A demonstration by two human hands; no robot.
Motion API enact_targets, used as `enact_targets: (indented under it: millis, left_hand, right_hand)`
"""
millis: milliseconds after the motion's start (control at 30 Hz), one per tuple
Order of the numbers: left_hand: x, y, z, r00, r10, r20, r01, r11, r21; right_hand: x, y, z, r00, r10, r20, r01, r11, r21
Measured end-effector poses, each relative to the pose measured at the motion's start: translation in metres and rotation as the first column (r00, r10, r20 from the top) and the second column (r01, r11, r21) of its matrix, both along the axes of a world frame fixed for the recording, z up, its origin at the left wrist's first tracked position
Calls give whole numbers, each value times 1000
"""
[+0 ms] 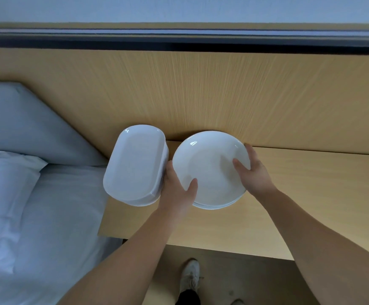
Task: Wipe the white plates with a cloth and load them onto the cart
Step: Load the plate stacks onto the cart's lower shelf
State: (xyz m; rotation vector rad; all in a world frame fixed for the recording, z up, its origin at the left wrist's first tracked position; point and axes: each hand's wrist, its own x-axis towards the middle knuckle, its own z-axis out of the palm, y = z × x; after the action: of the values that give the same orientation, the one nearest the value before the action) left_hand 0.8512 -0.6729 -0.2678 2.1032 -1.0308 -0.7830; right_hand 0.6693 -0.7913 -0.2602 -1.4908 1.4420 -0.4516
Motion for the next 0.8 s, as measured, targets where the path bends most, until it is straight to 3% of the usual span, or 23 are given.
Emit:
enact_targets:
  millis: [300, 600, 800]
  left_hand:
    - [-4, -4, 4, 1000, -12, 12, 12, 998, -63]
    - [-36, -6, 40, 974, -214, -71, 211, 976, -46]
    - [-82, -13, 73, 892, -440, -102, 428, 896, -120]
  right_hand:
    - [1, 19, 5, 984, -135, 120, 137, 991, -11]
    - [-48, 60, 54, 965, -253, 63, 257, 964, -72]
    - [-102, 111, 92, 896, -444, 20, 443, 886, -140]
